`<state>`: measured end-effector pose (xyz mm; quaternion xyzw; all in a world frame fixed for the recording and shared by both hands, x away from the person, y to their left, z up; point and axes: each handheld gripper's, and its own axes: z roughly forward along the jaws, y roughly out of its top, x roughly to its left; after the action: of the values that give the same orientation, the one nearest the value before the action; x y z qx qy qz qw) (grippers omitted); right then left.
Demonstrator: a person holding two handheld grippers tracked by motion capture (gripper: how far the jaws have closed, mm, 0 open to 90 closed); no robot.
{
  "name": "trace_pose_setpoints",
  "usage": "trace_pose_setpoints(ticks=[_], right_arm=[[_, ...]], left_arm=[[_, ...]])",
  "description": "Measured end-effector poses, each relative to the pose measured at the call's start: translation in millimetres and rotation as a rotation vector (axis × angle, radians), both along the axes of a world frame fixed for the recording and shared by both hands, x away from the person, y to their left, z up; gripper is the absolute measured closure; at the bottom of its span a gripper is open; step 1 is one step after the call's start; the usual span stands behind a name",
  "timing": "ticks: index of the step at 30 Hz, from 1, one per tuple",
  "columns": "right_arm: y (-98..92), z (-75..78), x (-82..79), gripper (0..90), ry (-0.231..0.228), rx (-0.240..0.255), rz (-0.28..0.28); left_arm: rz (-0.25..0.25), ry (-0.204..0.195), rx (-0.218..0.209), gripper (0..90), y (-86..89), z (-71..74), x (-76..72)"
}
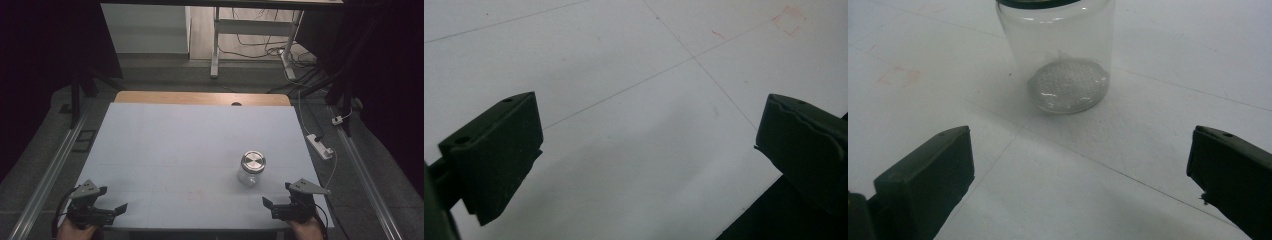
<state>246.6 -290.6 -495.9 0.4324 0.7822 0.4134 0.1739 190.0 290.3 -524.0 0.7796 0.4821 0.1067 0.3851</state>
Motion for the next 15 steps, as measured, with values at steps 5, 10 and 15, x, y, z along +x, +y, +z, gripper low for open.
trace_pose_setpoints(ticks=[5,10,15], right_arm=[[1.4,-0.3,0.2,0.0,0.006,0.003,0.028],[1.3,-0.8,1.6,0.0,0.022,-0.002,0.030],[0.7,-0.9,2.4,0.0,0.030,0.007,0.035]], left_arm=[[-0.007,-0.002,-0.004,0.0,0.5,0.5,-0.4],[-0.010,-0.002,0.007,0.0,-1.2,0.6,-0.3],[-0.013,-0.001,0.011,0.0,-2.4,0.7,-0.2]])
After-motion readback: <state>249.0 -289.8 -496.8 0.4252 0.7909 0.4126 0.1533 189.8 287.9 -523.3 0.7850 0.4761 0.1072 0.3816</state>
